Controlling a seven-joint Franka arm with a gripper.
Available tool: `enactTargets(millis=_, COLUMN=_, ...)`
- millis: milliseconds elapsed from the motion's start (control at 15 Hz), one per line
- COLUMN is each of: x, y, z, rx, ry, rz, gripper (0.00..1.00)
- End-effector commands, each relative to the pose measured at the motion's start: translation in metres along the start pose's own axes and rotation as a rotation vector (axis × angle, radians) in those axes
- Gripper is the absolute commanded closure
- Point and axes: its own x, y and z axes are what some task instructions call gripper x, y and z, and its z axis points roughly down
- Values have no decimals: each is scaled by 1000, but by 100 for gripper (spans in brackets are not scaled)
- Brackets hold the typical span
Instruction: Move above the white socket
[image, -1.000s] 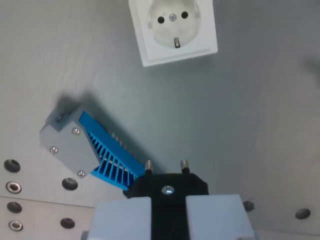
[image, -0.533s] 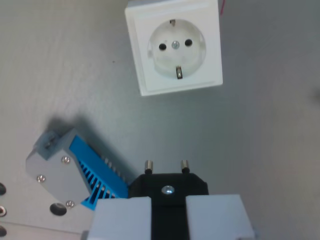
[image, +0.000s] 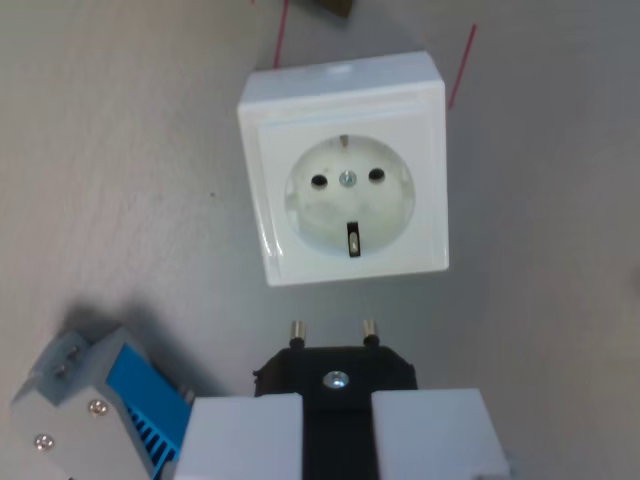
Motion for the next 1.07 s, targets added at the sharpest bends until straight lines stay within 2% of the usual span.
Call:
enactTargets(millis=67, x=9, y=6, z=10, rx=17, ry=7, rz=-69, gripper=100)
enactTargets(millis=667, x=20, y=9, z=31, rx=25, ry=-6, rz=-76, gripper=100)
enactTargets(millis=1067, x=24, y=10, z=37, rx=22, ry=4, rz=-69, gripper=100)
